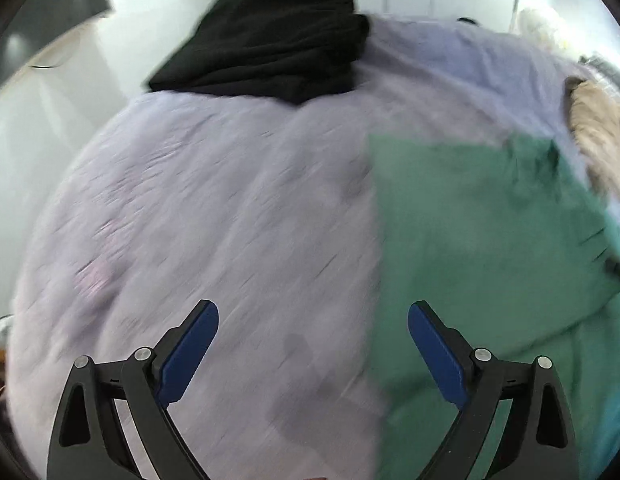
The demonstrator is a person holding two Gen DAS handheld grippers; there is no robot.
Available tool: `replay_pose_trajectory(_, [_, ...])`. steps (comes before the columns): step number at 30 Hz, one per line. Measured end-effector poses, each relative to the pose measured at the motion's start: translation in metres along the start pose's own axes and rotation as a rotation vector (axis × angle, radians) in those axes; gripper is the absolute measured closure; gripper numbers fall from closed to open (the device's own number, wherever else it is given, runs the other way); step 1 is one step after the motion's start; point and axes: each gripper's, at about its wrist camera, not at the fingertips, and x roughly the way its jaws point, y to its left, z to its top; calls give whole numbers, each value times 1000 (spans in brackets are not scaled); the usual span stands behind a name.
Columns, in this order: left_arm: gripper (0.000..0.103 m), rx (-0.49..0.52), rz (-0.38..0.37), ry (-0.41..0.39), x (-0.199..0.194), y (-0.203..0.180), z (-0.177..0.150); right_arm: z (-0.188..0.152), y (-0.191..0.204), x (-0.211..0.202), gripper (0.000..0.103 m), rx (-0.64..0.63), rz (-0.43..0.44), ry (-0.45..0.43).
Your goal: Fold large clothes
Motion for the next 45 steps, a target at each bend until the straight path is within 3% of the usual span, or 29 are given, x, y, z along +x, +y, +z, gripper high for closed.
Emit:
replay_pose_trajectory(2, [6, 12, -39, 19, 20, -7, 19, 3, -4, 0, 93, -13, -81, -15])
replay_pose_trajectory(3, [6, 18, -50, 38, 32, -9, 28, 5, -13, 5, 85, 16, -135, -2])
replay_pose_trajectory(4, [6, 23, -81, 66, 43, -11, 36, 5, -25, 10, 70, 73, -179, 28])
replay_pose_trajectory(6, [6, 21, -110, 93, 56, -12, 47, -2, -41, 0, 67, 179, -167, 22])
replay_pose_trajectory(8, [6, 35, -142, 107, 64, -15, 56, -13, -36, -22, 66, 199, -82, -22])
replay_pose_trajectory(11, [6, 48, -194, 150, 79, -23, 67, -36, 6, -39, 63, 172, 166, -23])
replay_pose_trajectory(13, [6, 35, -204, 184, 90, -25, 68, -59, 52, -18, 54, 162, 363, 87])
replay_pose_trajectory(15, [7, 14, -200, 196, 97, -25, 68, -83, 95, 17, 54, 172, 492, 208])
replay_pose_trajectory(17, [29, -7, -212, 202, 101, -23, 67, -100, 132, 51, 54, 198, 556, 269])
replay_pose_trajectory(19, [67, -12, -245, 216, 101, -22, 67, -107, 147, 73, 54, 254, 578, 268])
replay_pose_trajectory(21, [82, 22, -252, 208, 96, -27, 69, -109, 153, 92, 55, 348, 593, 259])
replay_pose_trajectory(22, [92, 48, -242, 195, 92, -29, 71, -109, 155, 97, 76, 367, 600, 256])
replay_pose_trajectory(23, [93, 79, -238, 175, 87, -31, 72, -106, 161, 101, 94, 364, 608, 261])
replay_pose_trajectory(24, [93, 92, -236, 166, 87, -30, 73, -106, 168, 103, 100, 353, 615, 263])
replay_pose_trajectory(26, [93, 96, -226, 169, 93, -27, 72, -104, 181, 104, 100, 317, 630, 261])
replay_pose_trajectory(32, [93, 60, -171, 154, 104, -21, 67, -124, 177, 126, 101, 346, 584, 326])
replay_pose_trajectory(34, [93, 62, -95, 137, 95, -17, 69, -124, 182, 114, 100, 259, 563, 341])
replay_pose_trajectory(36, [93, 50, -87, 125, 83, -7, 69, -122, 180, 93, 100, 159, 538, 340])
replay_pose_trajectory(39, [93, 52, -85, 93, 56, 0, 65, -110, 162, 53, 98, 62, 458, 257])
replay_pose_trajectory(40, [93, 59, -86, 83, 49, -1, 62, -100, 147, 39, 92, 49, 413, 211])
replay_pose_trajectory(42, [93, 77, -89, 73, 36, -7, 50, -82, 118, 20, 81, 53, 310, 129])
replay_pose_trajectory(45, [93, 94, -91, 108, 42, -27, 27, -59, 73, -3, 81, 84, 162, 31])
